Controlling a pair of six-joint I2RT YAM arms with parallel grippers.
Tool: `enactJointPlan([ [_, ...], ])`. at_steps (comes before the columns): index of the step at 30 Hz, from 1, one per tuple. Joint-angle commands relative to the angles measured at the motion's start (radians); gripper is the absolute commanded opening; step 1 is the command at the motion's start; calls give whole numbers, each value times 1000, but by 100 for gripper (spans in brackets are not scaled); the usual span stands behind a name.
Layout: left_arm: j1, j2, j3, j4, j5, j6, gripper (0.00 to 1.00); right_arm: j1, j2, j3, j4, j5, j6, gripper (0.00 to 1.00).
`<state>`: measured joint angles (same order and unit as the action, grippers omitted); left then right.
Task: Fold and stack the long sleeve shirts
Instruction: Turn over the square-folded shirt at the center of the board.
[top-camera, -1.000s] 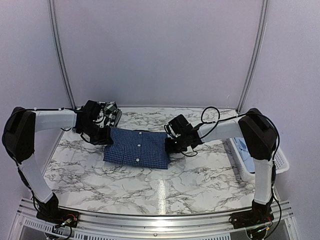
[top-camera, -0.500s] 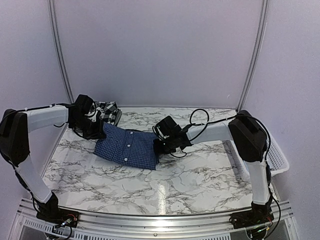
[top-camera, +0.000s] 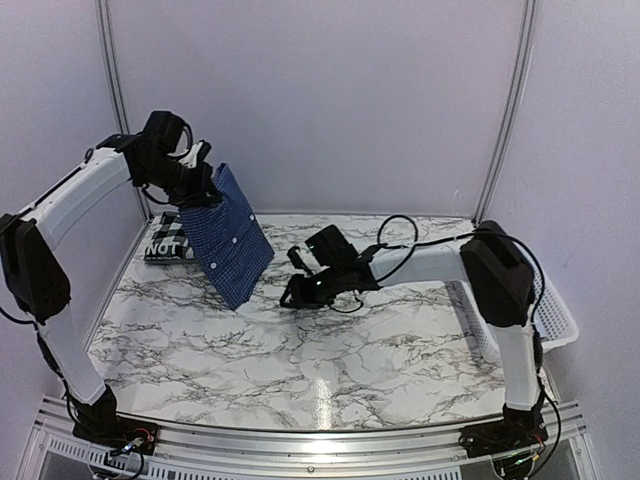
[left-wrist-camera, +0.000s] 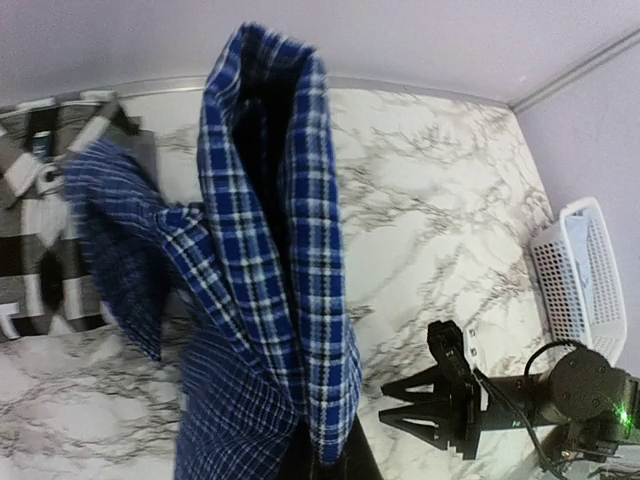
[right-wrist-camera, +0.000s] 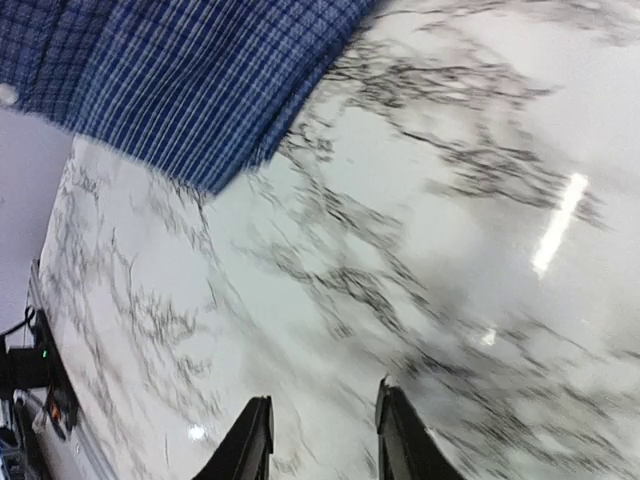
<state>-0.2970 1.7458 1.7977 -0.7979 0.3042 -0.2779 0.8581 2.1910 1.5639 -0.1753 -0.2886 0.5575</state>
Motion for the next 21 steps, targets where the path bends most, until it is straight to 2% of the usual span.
enactJointPlan([
  [1,-217,259,248,-106,-60,-137,0,-158,-269,-179,33,-43,-38,35],
  [4,-375,476,447,-87,-103,-279,0,-236,-423,-318,-20,2,-69,39],
  [5,-435,550,517,-80,-127,-314,17,-260,-477,-359,-40,31,-75,40],
  [6,-484,644,592,-64,-130,-338,40,-282,-527,-404,-56,65,-79,42],
  [8,-555,771,724,-14,-102,-375,53,-326,-647,-484,-79,119,-82,46],
  [10,-575,826,786,47,-89,-416,66,-365,-711,-551,-82,145,-82,50],
  [12,-583,794,751,115,-114,-427,70,-379,-751,-581,-99,173,-84,52],
  [16,-566,650,580,182,-198,-361,76,-375,-742,-606,-78,153,-66,53],
  [21,-448,466,305,204,-274,-316,77,-336,-635,-543,-32,161,-55,54],
])
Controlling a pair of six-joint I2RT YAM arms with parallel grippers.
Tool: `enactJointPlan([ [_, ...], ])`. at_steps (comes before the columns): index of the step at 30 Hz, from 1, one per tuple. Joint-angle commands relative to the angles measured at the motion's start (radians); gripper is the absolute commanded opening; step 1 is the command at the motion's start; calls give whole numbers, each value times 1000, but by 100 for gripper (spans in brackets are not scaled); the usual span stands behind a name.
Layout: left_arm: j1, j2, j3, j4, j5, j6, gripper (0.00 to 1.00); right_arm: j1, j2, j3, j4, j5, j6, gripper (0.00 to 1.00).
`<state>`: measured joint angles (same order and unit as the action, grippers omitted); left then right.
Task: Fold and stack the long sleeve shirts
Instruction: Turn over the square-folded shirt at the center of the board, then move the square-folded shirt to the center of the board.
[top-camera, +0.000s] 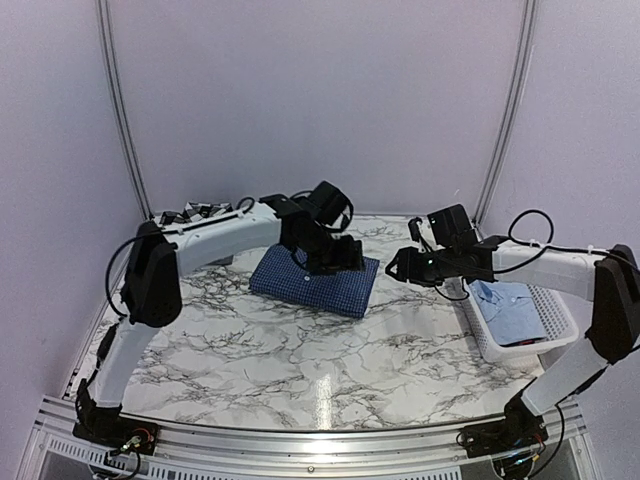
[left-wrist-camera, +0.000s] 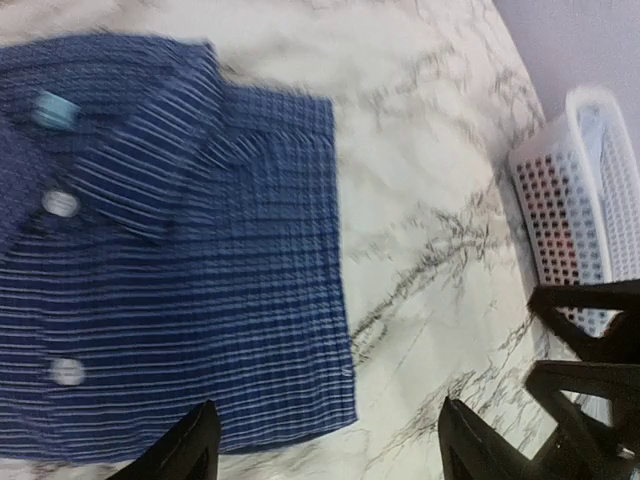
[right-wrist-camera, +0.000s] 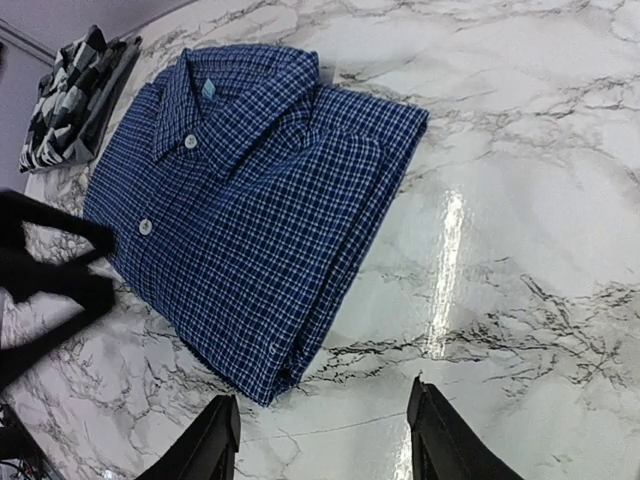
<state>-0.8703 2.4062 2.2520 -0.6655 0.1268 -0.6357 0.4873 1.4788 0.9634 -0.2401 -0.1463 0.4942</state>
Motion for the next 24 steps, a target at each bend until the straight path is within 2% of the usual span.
enactJointPlan([
  [1,156,-220,-200,78,-84,55,77,43,106,75,43,9,9,54],
  [5,271,-267,-314,95,-10,163,76,62,216,136,76,-9,26,53],
  [10,356,-233,-349,97,70,270,75,68,323,199,86,1,39,52],
  [20,398,-152,-385,132,90,325,75,66,453,243,118,-5,55,49],
  [24,398,-150,-450,169,74,331,75,66,476,247,129,-11,61,44],
])
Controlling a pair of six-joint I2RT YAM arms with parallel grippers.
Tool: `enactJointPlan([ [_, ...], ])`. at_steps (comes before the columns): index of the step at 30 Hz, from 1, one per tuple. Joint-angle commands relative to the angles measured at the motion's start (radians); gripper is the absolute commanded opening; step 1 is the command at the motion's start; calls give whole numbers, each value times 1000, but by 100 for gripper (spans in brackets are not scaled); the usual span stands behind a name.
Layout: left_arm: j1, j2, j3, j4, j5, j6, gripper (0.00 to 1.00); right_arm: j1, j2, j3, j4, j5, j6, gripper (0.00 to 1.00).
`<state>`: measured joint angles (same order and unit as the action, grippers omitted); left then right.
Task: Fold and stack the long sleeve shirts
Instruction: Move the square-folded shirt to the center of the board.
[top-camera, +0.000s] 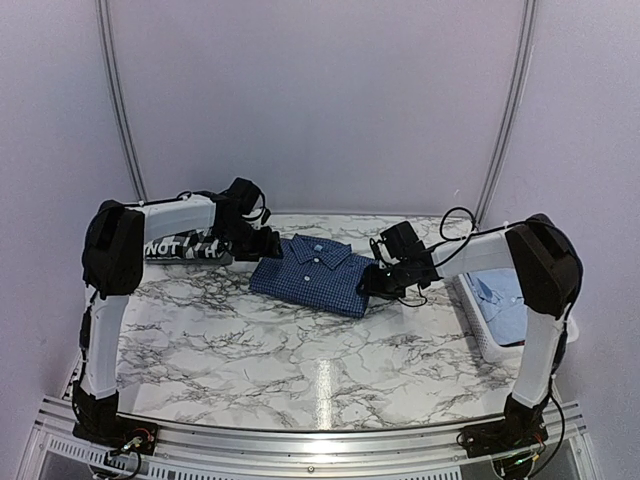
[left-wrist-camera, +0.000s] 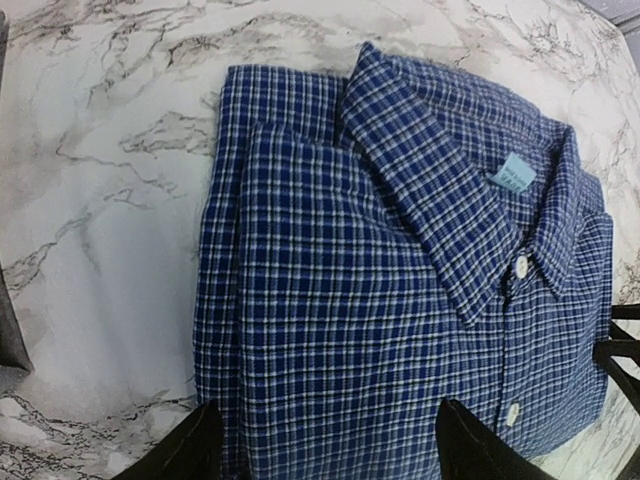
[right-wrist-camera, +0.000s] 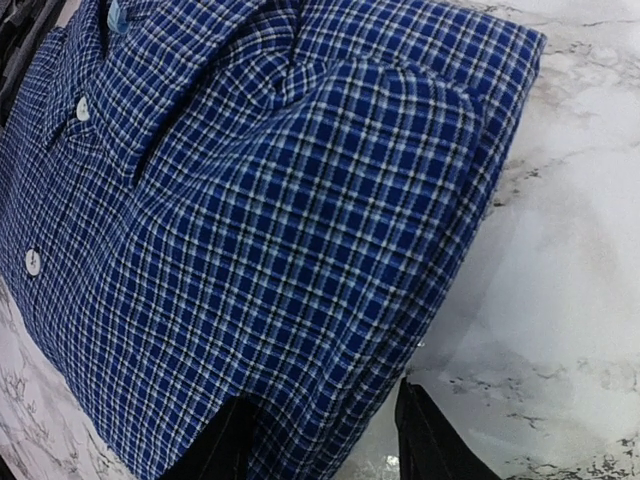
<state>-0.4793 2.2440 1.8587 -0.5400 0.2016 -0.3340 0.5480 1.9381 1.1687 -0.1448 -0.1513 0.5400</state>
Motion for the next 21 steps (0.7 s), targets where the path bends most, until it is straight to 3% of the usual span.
enactJointPlan([
  [1,7,8,-79,61,-2,28,75,6,21,41,35,-7,16,42],
  [6,6,-16,-170,122,10,5,74,5,30,27,45,-12,16,29],
  [13,-27,-111,-343,236,29,-115,69,-11,19,3,32,1,1,1],
  [21,-115,-219,-489,325,-15,-271,68,-92,-65,-116,24,27,-41,0],
])
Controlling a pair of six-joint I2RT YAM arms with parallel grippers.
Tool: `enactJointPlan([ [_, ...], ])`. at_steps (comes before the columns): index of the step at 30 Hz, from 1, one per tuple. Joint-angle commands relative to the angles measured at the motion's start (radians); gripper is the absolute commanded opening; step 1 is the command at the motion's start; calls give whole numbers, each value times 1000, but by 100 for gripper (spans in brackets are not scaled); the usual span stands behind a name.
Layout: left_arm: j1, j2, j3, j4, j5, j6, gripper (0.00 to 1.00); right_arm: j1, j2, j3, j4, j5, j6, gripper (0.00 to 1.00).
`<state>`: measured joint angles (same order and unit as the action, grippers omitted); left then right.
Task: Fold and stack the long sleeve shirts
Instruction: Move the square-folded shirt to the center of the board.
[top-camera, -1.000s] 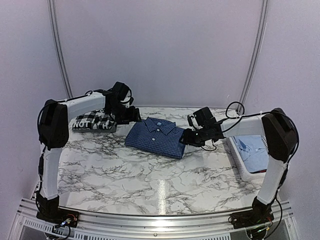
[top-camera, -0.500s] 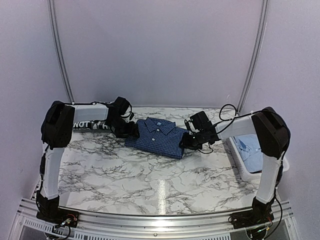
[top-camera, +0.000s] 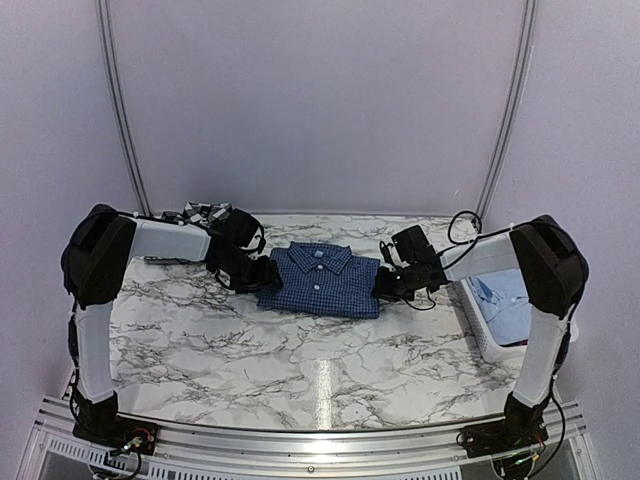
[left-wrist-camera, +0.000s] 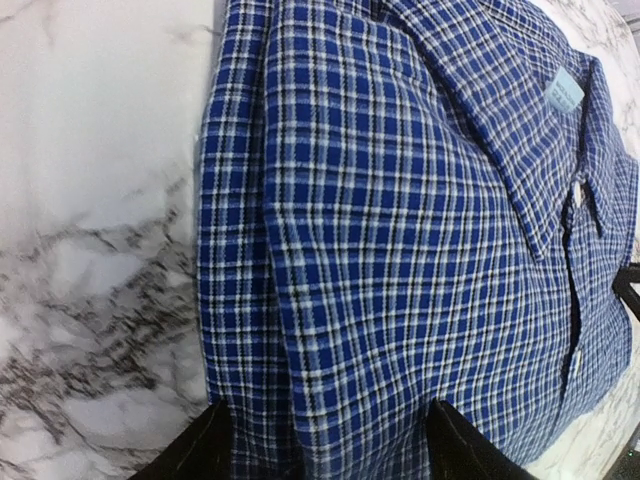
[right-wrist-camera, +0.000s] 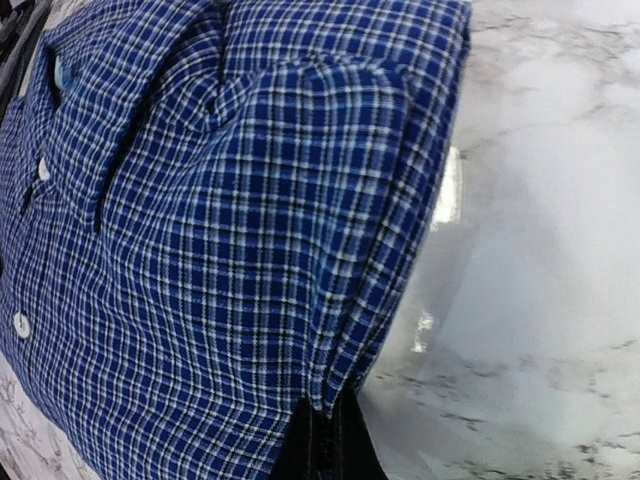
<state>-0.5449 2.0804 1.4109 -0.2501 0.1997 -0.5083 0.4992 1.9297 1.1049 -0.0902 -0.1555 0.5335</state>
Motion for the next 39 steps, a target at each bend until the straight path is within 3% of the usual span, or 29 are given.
enactJointPlan([
  [1,-64,-60,-44,40,-17,-109,68,-53,-69,-66,-36,37,-41,0],
  [8,-149,-69,-32,62,-65,-197,68,-113,-156,-174,-48,78,-65,0],
  [15,-162,-110,-62,89,-119,-234,68,-145,-182,-202,-66,94,-89,0],
  [23,-140,-152,-79,89,-138,-209,69,-130,-242,-108,-165,132,-129,29],
  [28,-122,-171,-88,89,-141,-197,68,-75,-261,-17,-229,192,-138,39],
  [39,-51,-280,-177,92,-193,-200,68,85,-163,141,-257,209,-126,45],
])
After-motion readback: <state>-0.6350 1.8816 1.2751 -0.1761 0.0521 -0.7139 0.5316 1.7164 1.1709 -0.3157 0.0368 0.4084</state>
